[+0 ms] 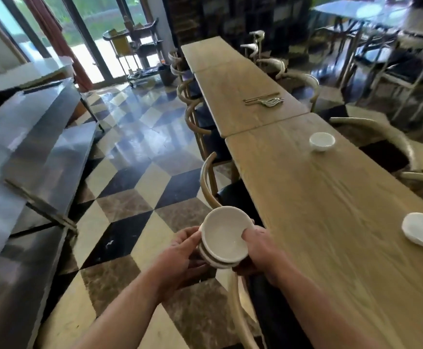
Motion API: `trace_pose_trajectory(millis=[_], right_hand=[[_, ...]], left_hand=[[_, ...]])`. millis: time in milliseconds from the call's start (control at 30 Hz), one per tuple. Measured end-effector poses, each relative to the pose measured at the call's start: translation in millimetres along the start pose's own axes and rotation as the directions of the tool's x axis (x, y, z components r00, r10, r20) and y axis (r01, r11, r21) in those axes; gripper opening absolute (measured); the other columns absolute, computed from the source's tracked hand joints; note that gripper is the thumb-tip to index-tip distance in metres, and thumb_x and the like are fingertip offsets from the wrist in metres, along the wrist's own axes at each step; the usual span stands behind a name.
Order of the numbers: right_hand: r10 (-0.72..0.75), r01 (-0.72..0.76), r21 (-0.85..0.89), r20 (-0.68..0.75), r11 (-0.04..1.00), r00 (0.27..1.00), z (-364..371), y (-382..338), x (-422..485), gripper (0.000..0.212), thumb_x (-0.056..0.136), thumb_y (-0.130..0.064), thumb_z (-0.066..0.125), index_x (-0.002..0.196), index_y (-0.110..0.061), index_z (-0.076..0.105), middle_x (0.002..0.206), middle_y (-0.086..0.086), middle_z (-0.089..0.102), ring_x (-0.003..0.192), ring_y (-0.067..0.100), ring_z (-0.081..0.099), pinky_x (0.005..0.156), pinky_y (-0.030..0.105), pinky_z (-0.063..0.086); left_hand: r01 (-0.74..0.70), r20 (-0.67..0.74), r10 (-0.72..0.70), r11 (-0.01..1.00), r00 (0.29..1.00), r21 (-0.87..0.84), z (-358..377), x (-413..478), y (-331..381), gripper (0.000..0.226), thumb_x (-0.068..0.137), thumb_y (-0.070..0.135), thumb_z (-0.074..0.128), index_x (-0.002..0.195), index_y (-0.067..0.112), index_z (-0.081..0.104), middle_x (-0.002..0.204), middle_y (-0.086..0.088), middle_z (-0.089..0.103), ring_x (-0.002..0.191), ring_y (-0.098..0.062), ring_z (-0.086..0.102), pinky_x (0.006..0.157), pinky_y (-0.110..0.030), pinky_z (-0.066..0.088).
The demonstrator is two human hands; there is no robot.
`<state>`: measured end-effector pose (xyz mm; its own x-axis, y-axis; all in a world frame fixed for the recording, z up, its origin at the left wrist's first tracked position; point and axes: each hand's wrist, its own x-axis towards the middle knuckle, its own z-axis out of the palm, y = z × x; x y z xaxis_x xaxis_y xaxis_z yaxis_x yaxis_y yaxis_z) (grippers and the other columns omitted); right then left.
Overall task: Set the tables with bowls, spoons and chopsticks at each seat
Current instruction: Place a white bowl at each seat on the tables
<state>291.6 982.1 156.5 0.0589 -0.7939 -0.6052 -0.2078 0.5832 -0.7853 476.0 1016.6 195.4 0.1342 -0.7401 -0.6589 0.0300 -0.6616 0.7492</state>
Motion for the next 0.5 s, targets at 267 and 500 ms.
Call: trace_pose_trajectory(millis=[267,500], right_hand=[[-0.009,0.045,0.123,-0.283,0.991,0.959,37.5,-26.6,8.0,0.021,0.107,-0.027,0.043,0.114,-0.019,0.062,0.103,0.027,0.071,0.078,0.053,0.077,0.071,0.07,0.062],[0.093,0.029,0.222,-0.517,0.975,0.851,70.2,-15.0,-10.0,0.024,0.099,-0.036,0.047,0.115,-0.031,0.064,0.106,0.009,0.069,0.095,0.033,0.074,0.08,0.056,0.066]], left_hand=[[-0.124,0.373,0.053,0.978,0.927,0.17,-41.9,66.7,43.9,0.023,0.108,0.029,0.062,0.131,0.025,0.062,0.125,-0.02,0.073,0.11,-0.042,0.077,0.097,-0.06,0.062],[-0.183,0.603,-0.059,0.925,0.796,0.332,-45.2,112.3,71.7,0.032,0.105,0.021,0.067,0.135,0.03,0.063,0.12,-0.015,0.078,0.101,-0.035,0.08,0.087,-0.051,0.066]])
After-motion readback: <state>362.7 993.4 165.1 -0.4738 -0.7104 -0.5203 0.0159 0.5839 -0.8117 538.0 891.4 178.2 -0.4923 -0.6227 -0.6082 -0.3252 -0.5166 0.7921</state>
